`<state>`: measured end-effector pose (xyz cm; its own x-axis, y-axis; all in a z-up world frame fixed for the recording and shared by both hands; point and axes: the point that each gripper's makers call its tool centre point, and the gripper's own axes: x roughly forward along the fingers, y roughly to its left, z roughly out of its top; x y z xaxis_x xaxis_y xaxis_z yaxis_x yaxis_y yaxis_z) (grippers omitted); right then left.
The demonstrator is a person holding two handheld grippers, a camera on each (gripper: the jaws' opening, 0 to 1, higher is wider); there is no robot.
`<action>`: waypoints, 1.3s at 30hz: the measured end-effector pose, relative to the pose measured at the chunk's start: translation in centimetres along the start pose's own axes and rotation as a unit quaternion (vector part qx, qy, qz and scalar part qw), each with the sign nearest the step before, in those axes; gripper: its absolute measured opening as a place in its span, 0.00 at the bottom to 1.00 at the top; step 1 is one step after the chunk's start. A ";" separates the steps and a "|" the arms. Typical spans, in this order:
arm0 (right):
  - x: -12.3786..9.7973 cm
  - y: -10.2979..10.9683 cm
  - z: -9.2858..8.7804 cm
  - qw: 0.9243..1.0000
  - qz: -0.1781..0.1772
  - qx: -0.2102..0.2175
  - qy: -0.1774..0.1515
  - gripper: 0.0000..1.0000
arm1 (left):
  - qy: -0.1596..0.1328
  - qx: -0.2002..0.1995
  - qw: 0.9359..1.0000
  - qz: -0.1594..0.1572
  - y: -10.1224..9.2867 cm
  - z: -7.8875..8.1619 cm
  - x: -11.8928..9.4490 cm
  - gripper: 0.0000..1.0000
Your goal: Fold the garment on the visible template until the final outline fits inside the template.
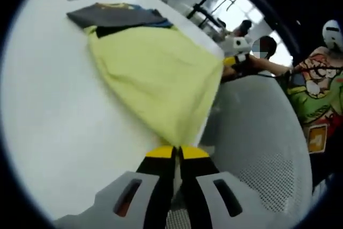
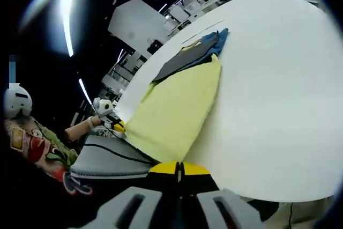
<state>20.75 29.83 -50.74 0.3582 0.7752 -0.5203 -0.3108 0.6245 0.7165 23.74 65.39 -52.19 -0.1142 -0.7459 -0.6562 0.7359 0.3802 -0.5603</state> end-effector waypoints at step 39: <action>0.8 1.3 19.5 0.979 0.069 0.114 -0.156 0.00 | -0.226 -0.082 0.969 0.049 7.0 17.8 -5.8 0.00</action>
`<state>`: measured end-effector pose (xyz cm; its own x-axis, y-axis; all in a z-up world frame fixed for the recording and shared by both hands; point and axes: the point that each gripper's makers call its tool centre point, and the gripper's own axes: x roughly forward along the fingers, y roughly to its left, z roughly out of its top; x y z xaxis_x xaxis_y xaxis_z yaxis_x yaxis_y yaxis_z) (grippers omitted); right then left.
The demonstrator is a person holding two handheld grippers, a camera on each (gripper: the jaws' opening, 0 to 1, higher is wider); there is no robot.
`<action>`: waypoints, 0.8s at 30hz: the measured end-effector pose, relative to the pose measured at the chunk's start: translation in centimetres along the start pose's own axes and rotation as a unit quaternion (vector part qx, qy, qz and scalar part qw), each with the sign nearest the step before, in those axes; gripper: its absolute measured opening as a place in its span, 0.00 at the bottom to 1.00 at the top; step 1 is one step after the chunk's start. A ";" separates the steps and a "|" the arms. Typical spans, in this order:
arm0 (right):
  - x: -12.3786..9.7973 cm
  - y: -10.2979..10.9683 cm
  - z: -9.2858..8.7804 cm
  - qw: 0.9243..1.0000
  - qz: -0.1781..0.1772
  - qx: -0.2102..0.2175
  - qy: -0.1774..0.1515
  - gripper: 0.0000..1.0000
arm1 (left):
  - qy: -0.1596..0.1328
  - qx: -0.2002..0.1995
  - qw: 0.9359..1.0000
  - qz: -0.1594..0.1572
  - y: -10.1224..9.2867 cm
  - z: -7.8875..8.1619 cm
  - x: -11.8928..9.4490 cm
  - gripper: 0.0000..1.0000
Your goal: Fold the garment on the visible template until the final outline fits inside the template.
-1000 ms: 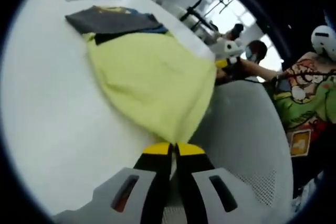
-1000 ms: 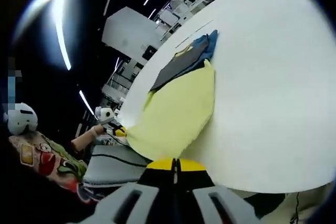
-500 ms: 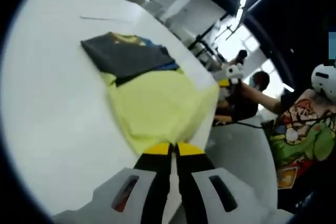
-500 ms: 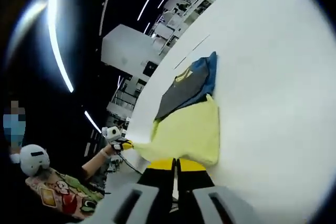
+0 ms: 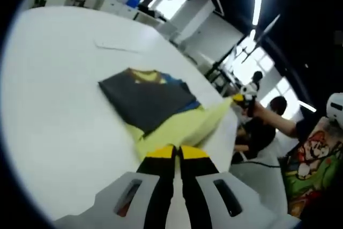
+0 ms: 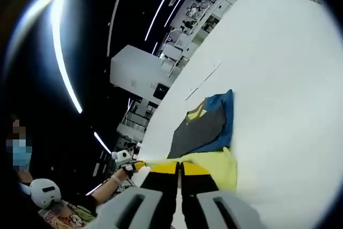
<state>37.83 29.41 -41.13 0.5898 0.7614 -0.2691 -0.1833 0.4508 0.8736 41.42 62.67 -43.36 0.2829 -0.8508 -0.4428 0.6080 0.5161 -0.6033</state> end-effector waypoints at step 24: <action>4.4 0.6 11.0 0.997 0.009 -0.040 -0.062 0.00 | -0.125 0.014 0.991 0.035 4.1 10.8 1.6 0.00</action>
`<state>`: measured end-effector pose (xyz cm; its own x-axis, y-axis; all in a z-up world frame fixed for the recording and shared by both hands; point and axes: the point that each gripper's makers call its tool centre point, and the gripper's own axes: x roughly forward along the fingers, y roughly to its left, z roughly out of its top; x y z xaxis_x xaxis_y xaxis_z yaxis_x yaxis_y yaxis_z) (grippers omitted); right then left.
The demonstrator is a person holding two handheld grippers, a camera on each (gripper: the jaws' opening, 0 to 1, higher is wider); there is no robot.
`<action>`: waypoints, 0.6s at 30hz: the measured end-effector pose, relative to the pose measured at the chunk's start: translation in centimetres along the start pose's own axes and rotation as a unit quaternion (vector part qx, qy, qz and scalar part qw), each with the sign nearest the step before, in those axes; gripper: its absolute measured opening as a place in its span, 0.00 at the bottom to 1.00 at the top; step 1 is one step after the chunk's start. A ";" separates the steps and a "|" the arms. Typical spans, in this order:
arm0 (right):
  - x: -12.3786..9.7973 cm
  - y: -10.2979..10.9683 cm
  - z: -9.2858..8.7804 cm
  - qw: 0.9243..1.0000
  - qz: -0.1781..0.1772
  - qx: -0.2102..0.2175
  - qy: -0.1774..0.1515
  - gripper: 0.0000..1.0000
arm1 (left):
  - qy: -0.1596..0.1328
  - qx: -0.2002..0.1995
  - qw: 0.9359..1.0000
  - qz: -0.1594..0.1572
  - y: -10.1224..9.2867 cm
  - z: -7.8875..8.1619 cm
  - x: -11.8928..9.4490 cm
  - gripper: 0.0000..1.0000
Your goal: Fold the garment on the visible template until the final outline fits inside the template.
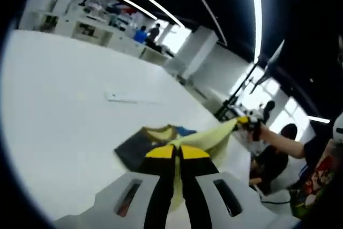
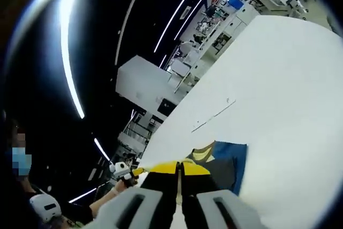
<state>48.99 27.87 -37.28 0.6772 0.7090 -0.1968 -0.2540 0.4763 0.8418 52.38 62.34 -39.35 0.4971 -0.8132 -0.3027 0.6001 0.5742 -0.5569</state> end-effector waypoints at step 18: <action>5.9 -8.5 0.1 0.996 -0.070 0.054 0.009 0.00 | 0.015 -0.095 0.993 0.069 7.5 -2.5 4.9 0.00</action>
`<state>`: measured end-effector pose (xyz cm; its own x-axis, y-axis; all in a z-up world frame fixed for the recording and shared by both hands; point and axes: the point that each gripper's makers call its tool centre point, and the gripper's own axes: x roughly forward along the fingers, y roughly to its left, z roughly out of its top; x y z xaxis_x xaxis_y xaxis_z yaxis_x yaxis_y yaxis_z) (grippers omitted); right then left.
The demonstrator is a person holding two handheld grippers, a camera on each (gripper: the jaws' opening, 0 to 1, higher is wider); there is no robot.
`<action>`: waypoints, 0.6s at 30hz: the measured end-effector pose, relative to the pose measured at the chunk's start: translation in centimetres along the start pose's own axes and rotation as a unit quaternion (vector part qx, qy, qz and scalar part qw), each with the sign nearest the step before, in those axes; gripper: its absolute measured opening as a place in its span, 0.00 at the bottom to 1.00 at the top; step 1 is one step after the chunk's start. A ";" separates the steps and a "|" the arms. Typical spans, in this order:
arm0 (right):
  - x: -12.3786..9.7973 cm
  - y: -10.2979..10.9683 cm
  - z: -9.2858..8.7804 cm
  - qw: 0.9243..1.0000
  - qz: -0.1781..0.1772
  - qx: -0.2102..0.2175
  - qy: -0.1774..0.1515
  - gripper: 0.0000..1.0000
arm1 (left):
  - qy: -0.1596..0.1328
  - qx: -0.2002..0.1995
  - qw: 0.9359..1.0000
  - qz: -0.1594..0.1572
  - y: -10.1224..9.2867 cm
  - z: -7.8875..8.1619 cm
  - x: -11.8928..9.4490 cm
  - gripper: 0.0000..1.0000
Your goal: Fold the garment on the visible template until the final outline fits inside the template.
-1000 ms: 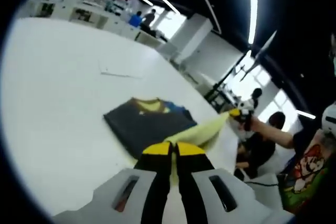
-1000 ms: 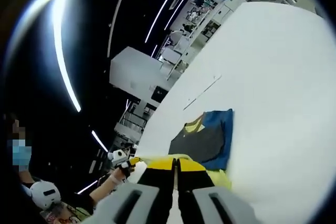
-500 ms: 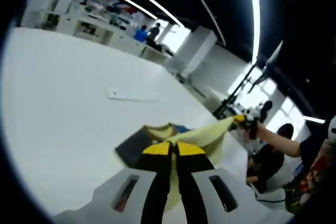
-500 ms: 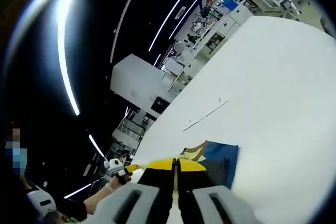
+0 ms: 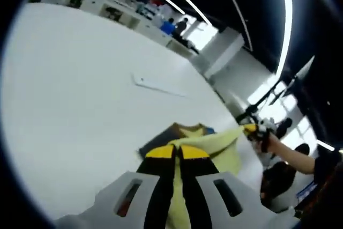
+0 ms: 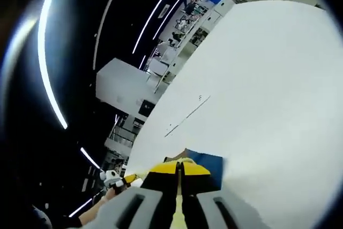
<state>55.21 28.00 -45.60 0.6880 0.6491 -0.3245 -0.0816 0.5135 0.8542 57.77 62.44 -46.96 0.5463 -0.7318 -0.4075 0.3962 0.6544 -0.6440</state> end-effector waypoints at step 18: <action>2.6 -4.5 -0.4 0.999 -0.042 0.035 0.001 0.00 | -0.014 -0.065 0.997 0.035 3.5 -1.1 2.6 0.00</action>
<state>57.08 27.60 -50.48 0.6887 0.6068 -0.3968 0.0263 0.5260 0.8501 59.72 62.64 -50.98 0.5897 -0.6787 -0.4377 0.2592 0.6723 -0.6934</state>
